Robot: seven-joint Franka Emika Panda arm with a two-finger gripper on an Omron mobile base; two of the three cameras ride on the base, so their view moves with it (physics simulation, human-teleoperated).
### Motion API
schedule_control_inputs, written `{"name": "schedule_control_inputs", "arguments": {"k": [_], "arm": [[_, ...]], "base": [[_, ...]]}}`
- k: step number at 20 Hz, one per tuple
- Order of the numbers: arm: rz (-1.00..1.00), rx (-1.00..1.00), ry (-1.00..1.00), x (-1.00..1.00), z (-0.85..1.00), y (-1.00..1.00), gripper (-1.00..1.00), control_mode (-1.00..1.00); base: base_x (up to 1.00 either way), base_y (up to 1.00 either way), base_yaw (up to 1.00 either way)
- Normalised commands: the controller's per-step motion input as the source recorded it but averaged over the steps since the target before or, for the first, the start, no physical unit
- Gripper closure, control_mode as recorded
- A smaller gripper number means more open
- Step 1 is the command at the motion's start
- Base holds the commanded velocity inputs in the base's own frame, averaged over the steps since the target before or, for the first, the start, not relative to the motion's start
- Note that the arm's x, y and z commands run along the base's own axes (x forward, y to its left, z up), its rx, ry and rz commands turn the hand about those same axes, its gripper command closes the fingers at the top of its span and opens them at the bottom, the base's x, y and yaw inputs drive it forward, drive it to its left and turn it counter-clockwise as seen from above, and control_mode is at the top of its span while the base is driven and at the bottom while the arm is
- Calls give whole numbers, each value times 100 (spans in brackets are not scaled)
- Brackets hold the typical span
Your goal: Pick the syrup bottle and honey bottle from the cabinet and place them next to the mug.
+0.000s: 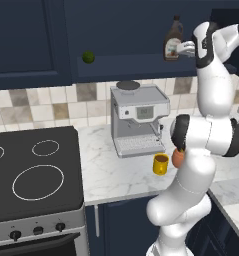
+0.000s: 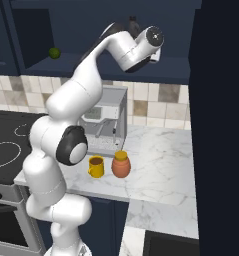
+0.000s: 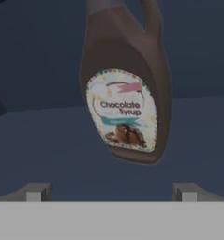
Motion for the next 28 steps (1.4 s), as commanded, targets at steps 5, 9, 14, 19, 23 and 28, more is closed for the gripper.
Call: {"name": "schedule_control_inputs", "arguments": {"k": [5, 9, 14, 19, 23, 28], "arm": [[0, 7, 0, 7, 1, -3, -100, -100], [0, 0, 0, 8, 0, -1, -100, -100], [5, 0, 0, 13, 0, -2, -100, -100], [4, 0, 0, 14, 0, -8, -100, -100], [3, 0, 0, 8, 0, -11, -100, -100], [3, 0, 0, 19, 0, -11, -100, -100]], "base": [[0, 0, 0], [0, 0, 0], [0, 0, 0], [0, 0, 0], [0, 0, 0], [0, 0, 0]]}}
